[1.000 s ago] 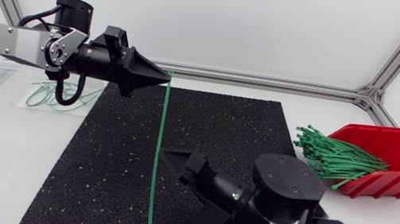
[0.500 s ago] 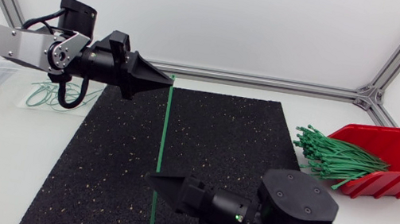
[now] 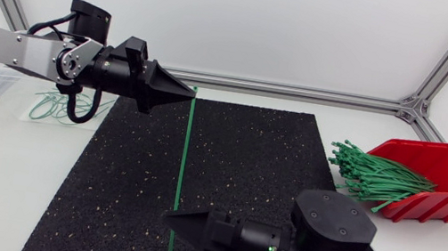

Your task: Take a green cable tie from the red box, thread the tail through the head to close it, then place it in the transparent bin on the left.

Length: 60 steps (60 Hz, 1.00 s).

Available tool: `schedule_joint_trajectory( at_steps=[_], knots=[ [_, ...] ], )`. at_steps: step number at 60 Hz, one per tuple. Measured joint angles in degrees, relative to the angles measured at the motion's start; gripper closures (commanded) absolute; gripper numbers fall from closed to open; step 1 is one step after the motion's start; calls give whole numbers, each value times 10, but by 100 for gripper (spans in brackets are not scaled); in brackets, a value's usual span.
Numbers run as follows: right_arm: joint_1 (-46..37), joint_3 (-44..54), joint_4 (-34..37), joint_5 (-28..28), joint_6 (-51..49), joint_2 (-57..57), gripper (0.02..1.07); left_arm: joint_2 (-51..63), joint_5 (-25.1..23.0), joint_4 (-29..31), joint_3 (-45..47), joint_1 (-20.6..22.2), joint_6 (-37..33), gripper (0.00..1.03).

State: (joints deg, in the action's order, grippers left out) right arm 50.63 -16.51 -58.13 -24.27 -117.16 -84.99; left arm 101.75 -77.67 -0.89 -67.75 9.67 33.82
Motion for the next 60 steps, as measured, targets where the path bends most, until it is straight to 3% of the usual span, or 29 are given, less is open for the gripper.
schedule_joint_trajectory(
  at_steps=[25,60],
  knots=[
    [5,0,0,-28,12,-10,6,13,2,22,0,-2,0,99],
    [26,1,0,-14,63,-26,9,15,21,40,-6,-7,-3,99]
  ],
)
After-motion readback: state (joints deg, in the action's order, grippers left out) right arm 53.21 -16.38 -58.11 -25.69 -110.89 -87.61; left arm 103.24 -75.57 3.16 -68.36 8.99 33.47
